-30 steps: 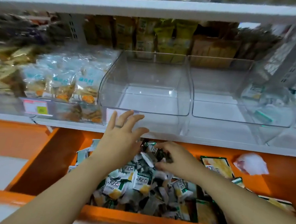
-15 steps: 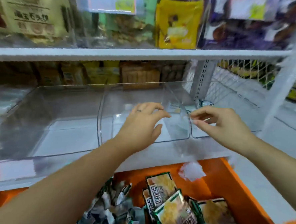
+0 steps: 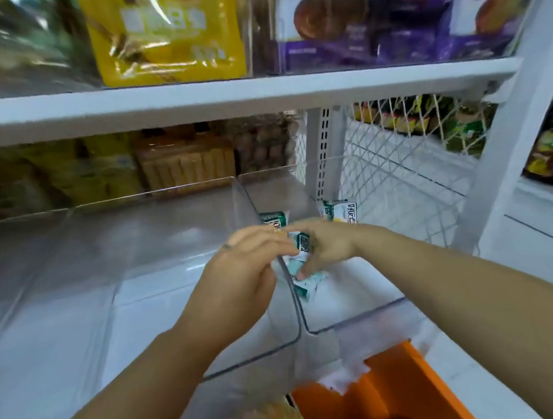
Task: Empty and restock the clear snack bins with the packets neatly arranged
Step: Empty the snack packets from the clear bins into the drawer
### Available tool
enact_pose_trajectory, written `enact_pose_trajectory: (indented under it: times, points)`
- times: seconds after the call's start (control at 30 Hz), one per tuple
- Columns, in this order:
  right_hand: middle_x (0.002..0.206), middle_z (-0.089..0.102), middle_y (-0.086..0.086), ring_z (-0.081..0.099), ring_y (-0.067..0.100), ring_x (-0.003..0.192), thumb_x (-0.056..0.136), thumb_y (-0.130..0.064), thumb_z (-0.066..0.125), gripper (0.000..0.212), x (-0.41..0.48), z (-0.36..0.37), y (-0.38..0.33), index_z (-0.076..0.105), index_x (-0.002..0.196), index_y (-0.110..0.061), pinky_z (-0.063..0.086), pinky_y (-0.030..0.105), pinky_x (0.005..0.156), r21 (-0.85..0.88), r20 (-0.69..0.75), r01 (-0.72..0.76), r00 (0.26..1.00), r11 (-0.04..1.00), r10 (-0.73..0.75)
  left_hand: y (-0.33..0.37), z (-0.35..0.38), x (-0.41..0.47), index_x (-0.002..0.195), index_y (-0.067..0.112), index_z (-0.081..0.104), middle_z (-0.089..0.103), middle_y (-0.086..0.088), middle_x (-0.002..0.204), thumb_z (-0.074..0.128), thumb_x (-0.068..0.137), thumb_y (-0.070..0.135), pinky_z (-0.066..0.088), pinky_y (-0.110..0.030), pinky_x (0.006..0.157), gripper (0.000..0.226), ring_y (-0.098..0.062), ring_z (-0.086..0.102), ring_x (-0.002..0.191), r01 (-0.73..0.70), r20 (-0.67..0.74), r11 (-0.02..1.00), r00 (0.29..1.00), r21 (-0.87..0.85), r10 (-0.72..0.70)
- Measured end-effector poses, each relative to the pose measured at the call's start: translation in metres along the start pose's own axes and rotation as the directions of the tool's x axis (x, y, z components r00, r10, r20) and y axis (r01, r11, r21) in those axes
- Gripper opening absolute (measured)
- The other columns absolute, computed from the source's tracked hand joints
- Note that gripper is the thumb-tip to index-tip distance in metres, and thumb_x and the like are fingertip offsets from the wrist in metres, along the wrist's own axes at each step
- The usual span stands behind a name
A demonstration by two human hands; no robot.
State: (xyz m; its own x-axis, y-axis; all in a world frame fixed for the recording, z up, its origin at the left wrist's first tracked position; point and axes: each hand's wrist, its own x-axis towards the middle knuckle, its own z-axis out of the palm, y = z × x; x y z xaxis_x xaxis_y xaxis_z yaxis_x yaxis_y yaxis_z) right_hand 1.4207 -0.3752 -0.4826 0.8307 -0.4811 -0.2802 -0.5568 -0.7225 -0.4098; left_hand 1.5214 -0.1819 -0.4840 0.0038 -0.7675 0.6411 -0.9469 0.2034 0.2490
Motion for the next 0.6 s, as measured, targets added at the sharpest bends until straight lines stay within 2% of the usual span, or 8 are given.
enact_pose_trajectory:
  times: [0.07,0.13,0.2,0.3,0.37,0.43,0.53,0.6]
  points:
    - [0.131,0.043,-0.007,0.048,0.021,0.114,0.054,-0.050,0.086,0.077,0.012,0.005,0.001,0.050,0.122,-0.044,0.051,0.045,0.091,-0.055,0.087,0.056,0.995,0.997,-0.051,0.001,0.000,0.004,0.099,0.018,0.071,0.062,0.018,0.105,0.049,0.071,-0.008,0.025,-0.003,0.102,0.044,-0.006,0.048,0.116,0.007,-0.010,0.999,1.000,-0.036,-0.008]
    - [0.111,0.046,-0.005,0.049,0.018,0.101,0.065,-0.040,0.085,0.048,0.015,0.010,0.000,0.052,0.099,-0.039,0.049,0.037,0.091,-0.153,0.144,0.112,0.985,0.982,-0.090,0.001,0.002,0.005,0.098,0.019,0.070,0.057,0.022,0.103,0.049,0.073,-0.007,0.023,-0.002,0.101,0.043,-0.005,0.048,0.115,0.012,-0.015,0.999,1.000,-0.041,-0.013]
    - [0.094,0.045,-0.007,0.047,0.017,0.091,0.068,-0.035,0.084,0.045,0.012,0.013,-0.003,0.048,0.096,-0.032,0.044,0.028,0.079,-0.231,0.160,0.143,0.981,0.962,-0.107,0.002,0.002,0.003,0.099,0.020,0.069,0.056,0.023,0.103,0.049,0.074,-0.006,0.023,-0.003,0.102,0.042,-0.005,0.048,0.117,0.022,-0.018,0.999,1.000,-0.036,-0.023]
    - [0.083,0.046,-0.005,0.048,0.019,0.081,0.068,-0.025,0.084,0.044,0.001,0.010,-0.005,0.048,0.094,-0.027,0.040,0.029,0.066,-0.243,0.147,0.134,0.984,0.961,-0.100,0.006,0.001,-0.001,0.102,0.020,0.069,0.061,0.018,0.107,0.050,0.076,-0.006,0.024,-0.005,0.104,0.041,-0.008,0.047,0.120,0.047,-0.005,0.999,0.999,-0.027,-0.048]
    - [0.082,0.050,-0.002,0.049,0.018,0.075,0.068,-0.023,0.084,0.042,-0.013,0.003,-0.004,0.053,0.096,-0.024,0.039,0.027,0.060,-0.236,0.081,0.120,0.991,0.964,-0.103,0.011,-0.003,0.000,0.103,0.023,0.069,0.060,0.019,0.110,0.051,0.077,-0.006,0.023,-0.003,0.103,0.043,-0.007,0.046,0.122,0.094,0.025,0.993,0.995,-0.065,-0.093]
    - [0.080,0.052,-0.004,0.050,0.015,0.069,0.068,-0.022,0.083,0.042,-0.033,-0.008,-0.002,0.058,0.102,-0.022,0.038,0.023,0.056,-0.181,-0.044,0.100,0.993,0.978,-0.110,0.021,-0.013,0.004,0.100,0.035,0.066,0.057,0.028,0.110,0.053,0.084,-0.004,0.024,0.001,0.098,0.044,-0.003,0.049,0.119,0.229,0.089,0.963,0.972,-0.143,-0.218]
    - [0.085,0.054,-0.010,0.053,0.010,0.070,0.070,-0.014,0.082,0.040,-0.075,-0.025,-0.004,0.060,0.103,-0.020,0.044,0.022,0.062,0.091,-0.297,0.157,0.947,0.983,-0.124,0.036,-0.030,0.011,0.100,0.048,0.056,0.056,0.032,0.109,0.055,0.090,0.005,0.033,0.002,0.086,0.044,0.004,0.056,0.104,0.387,0.128,0.882,0.922,-0.269,-0.366]
    - [0.083,0.058,-0.015,0.056,0.005,0.070,0.070,-0.011,0.083,0.037,-0.109,-0.032,-0.017,0.061,0.098,-0.022,0.049,0.021,0.064,0.284,-0.407,0.270,0.903,0.920,-0.139,0.052,-0.040,0.012,0.107,0.052,0.051,0.056,0.026,0.115,0.059,0.091,0.013,0.037,-0.003,0.090,0.042,0.010,0.054,0.107,0.398,0.114,0.844,0.917,-0.360,-0.383]
